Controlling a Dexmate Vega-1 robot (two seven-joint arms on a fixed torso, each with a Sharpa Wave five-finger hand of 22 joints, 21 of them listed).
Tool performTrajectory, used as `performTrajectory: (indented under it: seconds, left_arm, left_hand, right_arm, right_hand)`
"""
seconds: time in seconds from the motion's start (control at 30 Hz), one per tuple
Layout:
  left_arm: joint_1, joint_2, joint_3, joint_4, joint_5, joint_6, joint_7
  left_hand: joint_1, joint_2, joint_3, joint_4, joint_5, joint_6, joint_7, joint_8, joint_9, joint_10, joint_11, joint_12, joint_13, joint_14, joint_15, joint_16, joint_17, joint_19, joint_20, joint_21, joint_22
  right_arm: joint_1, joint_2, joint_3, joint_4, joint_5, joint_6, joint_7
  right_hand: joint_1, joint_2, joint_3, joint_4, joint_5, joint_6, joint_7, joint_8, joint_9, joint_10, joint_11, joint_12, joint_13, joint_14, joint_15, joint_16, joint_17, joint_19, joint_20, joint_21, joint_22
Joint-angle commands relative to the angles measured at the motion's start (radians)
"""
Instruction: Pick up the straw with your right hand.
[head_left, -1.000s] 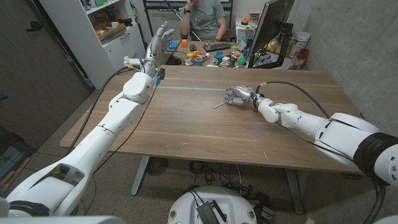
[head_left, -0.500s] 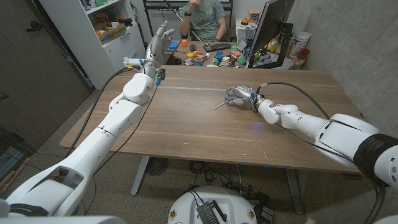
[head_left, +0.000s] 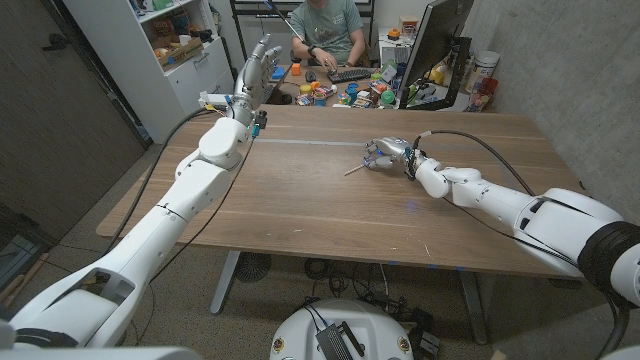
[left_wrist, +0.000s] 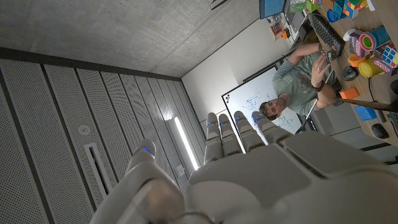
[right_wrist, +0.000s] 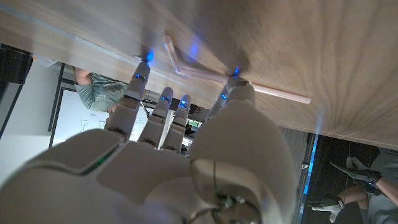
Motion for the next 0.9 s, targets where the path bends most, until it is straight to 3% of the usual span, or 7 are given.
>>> performTrajectory:
  seconds: [0.03, 0.9]
  left_arm:
    - [-0.019, -0.012, 0.006, 0.034, -0.007, -0.032, -0.028]
    - [-0.028, -0.017, 0.006, 0.057, -0.028, -0.077, -0.076]
  left_hand:
    - [-0.003, 0.006, -0.004, -0.002, -0.003, 0.005, -0.001, 0.008, 0.002, -0.003, 0.002, 0.003, 0.003, -0.008, -0.013, 0.005, 0.004, -0.003, 0.001, 0.007, 0.002]
    - [-0.004, 0.006, -0.006, -0.002, -0.005, 0.003, -0.001, 0.007, 0.002, -0.005, 0.005, 0.003, 0.003, -0.011, -0.013, 0.004, 0.004, -0.006, 0.000, 0.008, 0.002]
  right_arm:
    - [-0.035, -0.076, 0.029, -0.183, 0.010, -0.081, 0.023]
    - [-0.071, -0.214, 0.057, -0.498, 0.016, -0.212, 0.065]
  right_hand:
    - [-0.001, 0.009, -0.006, 0.003, 0.008, 0.155, 0.039, 0.019, 0.022, 0.010, -0.002, 0.005, 0.001, -0.007, -0.019, -0.001, 0.003, 0.009, -0.001, 0.004, 0.005]
    - [0.002, 0.015, -0.016, 0.011, 0.024, 0.151, 0.036, 0.018, 0.021, 0.023, -0.002, 0.004, 0.001, 0.006, -0.029, 0.002, 0.004, 0.008, -0.002, 0.001, 0.004]
